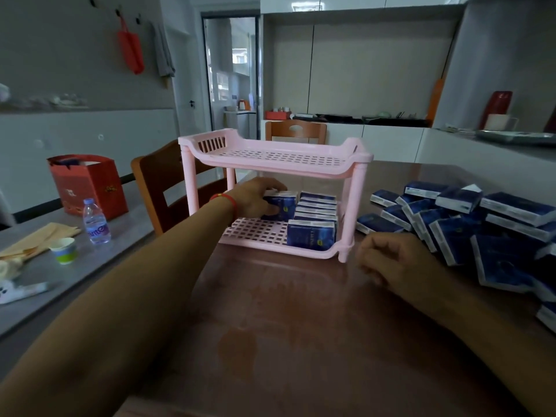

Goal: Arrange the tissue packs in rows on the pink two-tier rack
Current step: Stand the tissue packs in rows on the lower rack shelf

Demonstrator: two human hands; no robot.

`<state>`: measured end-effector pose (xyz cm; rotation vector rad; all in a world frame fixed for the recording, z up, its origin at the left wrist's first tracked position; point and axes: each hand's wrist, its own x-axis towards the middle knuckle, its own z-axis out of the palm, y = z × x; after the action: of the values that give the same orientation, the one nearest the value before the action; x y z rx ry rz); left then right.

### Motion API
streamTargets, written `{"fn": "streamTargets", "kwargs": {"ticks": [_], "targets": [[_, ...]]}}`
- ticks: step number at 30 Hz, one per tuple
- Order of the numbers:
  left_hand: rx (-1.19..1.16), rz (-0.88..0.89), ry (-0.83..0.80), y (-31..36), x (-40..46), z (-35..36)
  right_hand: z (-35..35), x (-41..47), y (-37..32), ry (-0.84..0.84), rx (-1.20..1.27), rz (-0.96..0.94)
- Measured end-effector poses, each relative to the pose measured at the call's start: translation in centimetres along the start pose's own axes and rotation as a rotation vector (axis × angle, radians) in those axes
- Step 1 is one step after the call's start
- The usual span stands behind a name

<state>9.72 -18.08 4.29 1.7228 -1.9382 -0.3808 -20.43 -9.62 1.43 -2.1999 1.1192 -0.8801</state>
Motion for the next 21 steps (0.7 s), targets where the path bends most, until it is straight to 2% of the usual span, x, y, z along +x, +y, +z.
{"fn": "streamTargets", "kwargs": {"ticks": [4, 8, 13, 18, 21], "targets": [[0.013, 0.024, -0.019, -0.6, 0.1, 0.6, 0.2, 0.5, 0.1, -0.025, -0.021, 0.033], [0.066, 0.068, 0.042, -0.4, -0.1, 1.0, 0.5, 0.4, -0.6, -0.061, -0.011, 0.035], [0.106, 0.042, 0.09, 0.1, -0.3, 1.4, 0.5, 0.1, -1.0, -0.061, 0.002, 0.015], [0.06, -0.023, 0.062, 0.3, -0.4, 1.2, 0.4, 0.0, -0.9, -0.053, 0.009, 0.01], [0.028, -0.022, 0.192, 1.1, -1.2, 0.7, 0.3, 0.0, -0.8, -0.051, 0.013, 0.022]]}}
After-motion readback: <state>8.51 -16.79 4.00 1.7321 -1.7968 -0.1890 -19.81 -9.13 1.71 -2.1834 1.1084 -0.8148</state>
